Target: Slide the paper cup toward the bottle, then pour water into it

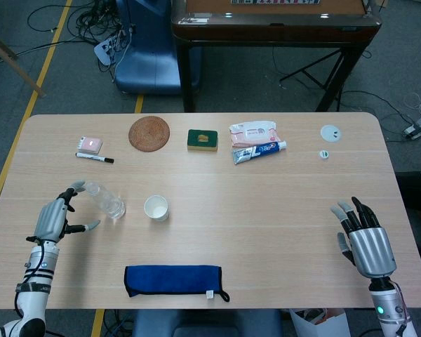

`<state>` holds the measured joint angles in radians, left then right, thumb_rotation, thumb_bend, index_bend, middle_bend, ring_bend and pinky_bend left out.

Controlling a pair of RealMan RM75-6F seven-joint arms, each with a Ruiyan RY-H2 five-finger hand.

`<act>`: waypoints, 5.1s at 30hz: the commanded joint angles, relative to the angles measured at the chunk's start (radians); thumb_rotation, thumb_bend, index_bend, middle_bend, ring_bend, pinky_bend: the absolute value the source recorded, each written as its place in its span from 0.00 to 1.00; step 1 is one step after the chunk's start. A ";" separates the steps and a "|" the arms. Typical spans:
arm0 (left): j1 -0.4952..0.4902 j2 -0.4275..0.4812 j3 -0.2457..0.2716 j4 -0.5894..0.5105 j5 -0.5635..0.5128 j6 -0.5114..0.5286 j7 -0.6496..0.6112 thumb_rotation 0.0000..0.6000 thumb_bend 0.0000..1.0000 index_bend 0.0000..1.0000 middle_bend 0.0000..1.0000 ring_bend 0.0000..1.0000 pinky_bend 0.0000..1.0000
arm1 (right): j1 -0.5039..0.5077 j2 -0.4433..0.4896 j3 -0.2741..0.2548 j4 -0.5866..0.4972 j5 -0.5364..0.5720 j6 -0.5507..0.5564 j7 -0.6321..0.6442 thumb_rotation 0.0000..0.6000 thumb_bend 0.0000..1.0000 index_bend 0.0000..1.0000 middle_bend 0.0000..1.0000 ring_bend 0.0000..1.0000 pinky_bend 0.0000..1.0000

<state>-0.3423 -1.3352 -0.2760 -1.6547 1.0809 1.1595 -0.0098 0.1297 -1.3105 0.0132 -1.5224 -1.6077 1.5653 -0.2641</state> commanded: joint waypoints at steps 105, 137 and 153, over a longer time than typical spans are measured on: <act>-0.186 -0.297 -0.036 0.169 -0.017 0.090 0.227 1.00 0.00 0.59 0.59 0.44 0.54 | -0.023 0.021 0.021 -0.018 -0.025 -0.012 0.028 1.00 0.52 0.23 0.18 0.04 0.19; -0.257 -0.286 0.043 0.277 0.029 0.118 0.665 1.00 0.00 0.58 0.59 0.44 0.56 | -0.042 0.049 0.023 -0.039 -0.056 0.026 0.056 1.00 0.52 0.23 0.18 0.04 0.19; -0.259 -0.271 0.080 0.337 0.023 0.095 0.737 1.00 0.00 0.57 0.59 0.44 0.56 | -0.051 0.056 0.022 -0.045 -0.072 0.044 0.063 1.00 0.52 0.23 0.18 0.04 0.19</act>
<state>-0.6009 -1.6063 -0.1979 -1.3195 1.1037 1.2560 0.7249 0.0788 -1.2545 0.0356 -1.5668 -1.6796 1.6092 -0.2011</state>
